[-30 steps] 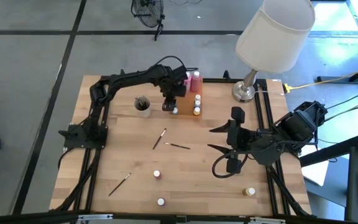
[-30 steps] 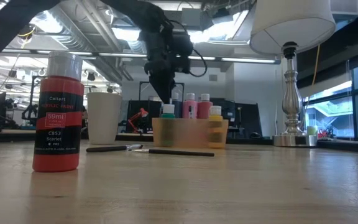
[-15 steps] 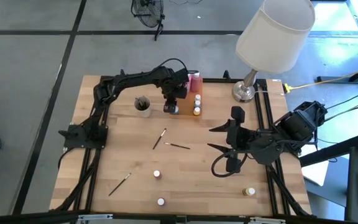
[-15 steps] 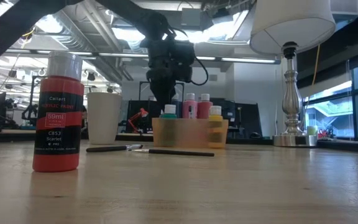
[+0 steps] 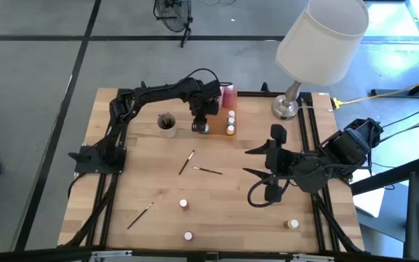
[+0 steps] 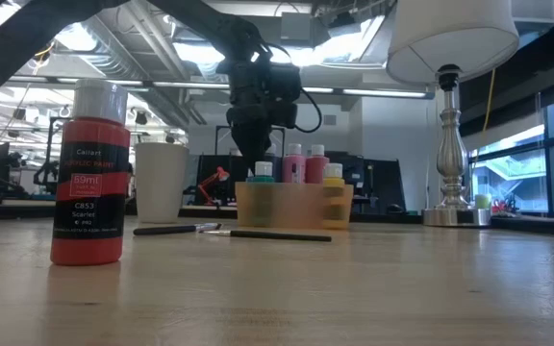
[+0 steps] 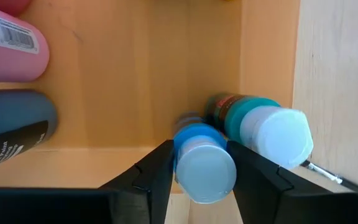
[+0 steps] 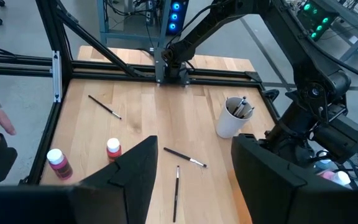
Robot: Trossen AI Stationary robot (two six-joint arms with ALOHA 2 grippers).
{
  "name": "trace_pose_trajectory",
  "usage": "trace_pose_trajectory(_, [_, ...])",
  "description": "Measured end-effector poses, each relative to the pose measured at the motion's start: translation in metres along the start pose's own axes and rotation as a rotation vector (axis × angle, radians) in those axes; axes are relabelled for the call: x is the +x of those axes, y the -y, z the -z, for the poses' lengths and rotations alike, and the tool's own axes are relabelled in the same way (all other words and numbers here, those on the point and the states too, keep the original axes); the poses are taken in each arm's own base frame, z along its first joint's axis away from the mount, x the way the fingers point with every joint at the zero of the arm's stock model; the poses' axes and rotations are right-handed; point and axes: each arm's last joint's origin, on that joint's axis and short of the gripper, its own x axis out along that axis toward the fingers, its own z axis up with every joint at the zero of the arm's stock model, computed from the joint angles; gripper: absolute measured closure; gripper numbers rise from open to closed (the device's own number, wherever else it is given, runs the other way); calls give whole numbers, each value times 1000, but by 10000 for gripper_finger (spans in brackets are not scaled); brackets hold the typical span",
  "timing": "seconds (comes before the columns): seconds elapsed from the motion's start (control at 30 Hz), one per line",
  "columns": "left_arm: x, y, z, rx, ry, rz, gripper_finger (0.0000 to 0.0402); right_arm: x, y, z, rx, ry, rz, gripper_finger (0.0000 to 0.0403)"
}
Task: Pick & Place Paint Supplies
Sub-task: Put the blue paint bottle into the orange bin
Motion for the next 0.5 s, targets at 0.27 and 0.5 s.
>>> trace_pose_trajectory(0.27, [4,1,1,-1,-19,10,230,0,0,0,7,-1,1,195])
trace_pose_trajectory(0.5, [4,1,1,-25,-24,6,228,0,0,0,7,-1,1,195])
